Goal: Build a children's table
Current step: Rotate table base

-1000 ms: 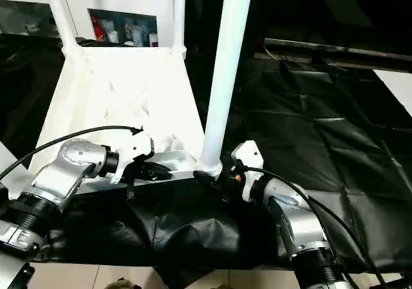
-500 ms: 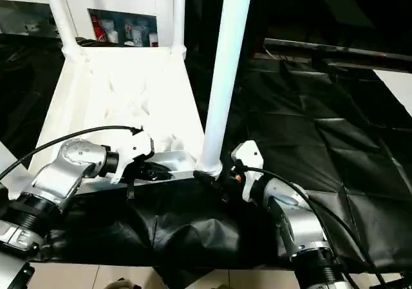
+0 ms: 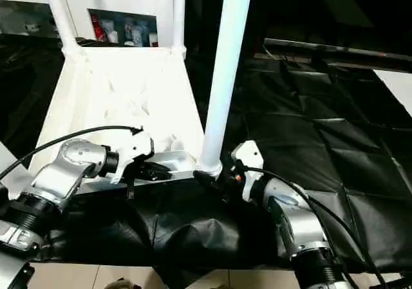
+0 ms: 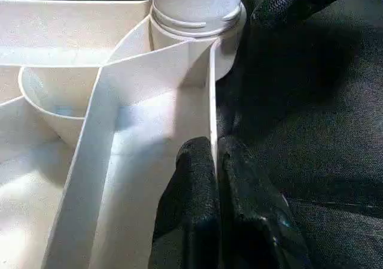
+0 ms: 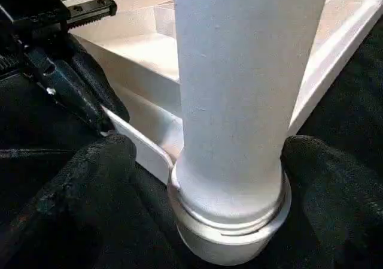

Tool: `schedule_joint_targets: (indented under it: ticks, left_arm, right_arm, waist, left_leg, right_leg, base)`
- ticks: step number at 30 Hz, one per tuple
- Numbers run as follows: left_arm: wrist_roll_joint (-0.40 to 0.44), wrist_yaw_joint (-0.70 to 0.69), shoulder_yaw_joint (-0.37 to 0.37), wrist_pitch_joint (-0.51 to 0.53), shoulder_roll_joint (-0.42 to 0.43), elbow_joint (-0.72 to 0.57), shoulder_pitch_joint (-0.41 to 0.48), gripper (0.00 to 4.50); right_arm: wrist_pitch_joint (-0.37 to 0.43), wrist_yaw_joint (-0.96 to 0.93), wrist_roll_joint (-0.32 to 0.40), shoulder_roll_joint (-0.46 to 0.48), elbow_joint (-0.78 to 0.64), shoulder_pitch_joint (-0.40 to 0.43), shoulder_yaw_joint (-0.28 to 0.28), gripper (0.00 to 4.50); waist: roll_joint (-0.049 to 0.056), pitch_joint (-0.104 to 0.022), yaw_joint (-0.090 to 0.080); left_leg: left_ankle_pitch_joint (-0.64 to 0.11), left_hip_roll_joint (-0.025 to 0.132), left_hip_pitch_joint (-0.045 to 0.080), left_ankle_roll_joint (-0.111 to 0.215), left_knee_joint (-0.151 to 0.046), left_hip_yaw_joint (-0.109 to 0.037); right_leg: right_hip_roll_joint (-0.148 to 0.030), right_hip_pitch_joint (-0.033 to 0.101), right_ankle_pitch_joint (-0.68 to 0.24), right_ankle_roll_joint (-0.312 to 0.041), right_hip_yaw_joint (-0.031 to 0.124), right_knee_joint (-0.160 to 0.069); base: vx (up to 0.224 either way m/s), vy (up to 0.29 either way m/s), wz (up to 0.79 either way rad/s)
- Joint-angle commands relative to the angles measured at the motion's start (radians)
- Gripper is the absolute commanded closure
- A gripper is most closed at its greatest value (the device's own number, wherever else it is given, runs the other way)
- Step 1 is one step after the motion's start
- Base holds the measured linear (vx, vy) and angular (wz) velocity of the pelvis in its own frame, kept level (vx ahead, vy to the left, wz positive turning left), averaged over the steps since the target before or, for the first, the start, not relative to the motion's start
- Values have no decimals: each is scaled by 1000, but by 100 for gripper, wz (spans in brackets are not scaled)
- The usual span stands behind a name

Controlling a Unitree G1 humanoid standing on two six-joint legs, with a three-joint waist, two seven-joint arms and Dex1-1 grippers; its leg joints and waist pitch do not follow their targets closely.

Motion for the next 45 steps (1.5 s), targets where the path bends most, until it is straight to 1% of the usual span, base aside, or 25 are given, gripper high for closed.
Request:
schedule_joint_targets:
  ticks: [1,30,31,32,33,34,38,43,45]
  left_arm:
    - [11,-15,-32,14,-5,28,28,446]
    - [11,-15,-32,14,-5,28,28,446]
    - [19,-34,-46,27,17,14,31,446]
    - [22,-41,-51,29,24,12,31,446]
    - [23,-44,-52,30,26,12,31,446]
    - [24,-46,-53,31,28,12,31,446]
    - [25,-44,-53,32,30,11,33,446]
    - [25,-42,-55,33,31,8,36,446]
    - [23,-41,-56,34,31,7,36,446]
  right_arm:
    - [6,-4,-10,-6,-17,2,-5,0]
    - [6,-4,-10,-6,-17,2,-5,0]
    - [-9,-17,-22,-8,21,-33,-2,0]
    - [-15,-18,-25,-6,37,-43,0,0]
    - [-17,-15,-25,-4,43,-46,1,0]
    - [-20,-12,-25,-3,50,-48,3,0]
    - [-21,-11,-27,-4,50,-46,5,0]
    - [-24,-10,-26,-5,54,-46,7,0]
    - [-25,-9,-26,-5,55,-47,6,0]
  waist:
    - [8,-52,4]
    - [7,-54,4]
    - [5,-54,6]
    - [7,-54,5]
    - [8,-53,4]
    - [8,-53,3]
    - [7,-55,5]
    - [6,-54,5]
    - [6,-54,5]
  left_leg:
    - [-165,35,5,24,-65,-20]
    - [-156,35,6,27,-63,-20]
    - [-156,35,5,27,-63,-21]
    - [-159,35,6,24,-64,-21]
    - [-159,34,5,21,-65,-21]
    - [-161,34,6,19,-64,-21]
    - [-144,34,6,26,-63,-20]
    - [-159,35,6,23,-63,-20]
    - [-156,34,6,23,-63,-20]
  right_leg:
    - [-73,51,-119,-201,54,-67]
    - [-73,52,-103,-205,54,-65]
    - [-73,53,-106,-205,53,-65]
    - [-74,51,-113,-207,52,-64]
    - [-73,52,-122,-205,52,-65]
    - [-73,51,-121,-206,53,-65]
    - [-72,53,-69,-215,53,-59]
    - [-74,52,-106,-208,53,-63]
    - [-73,52,-103,-208,54,-63]
  base:
    - [0,0,0]
    - [0,0,0]
    - [0,0,0]
    - [0,0,0]
    - [0,0,0]
    - [0,0,0]
    - [0,0,0]
    - [0,0,0]
    - [0,0,0]
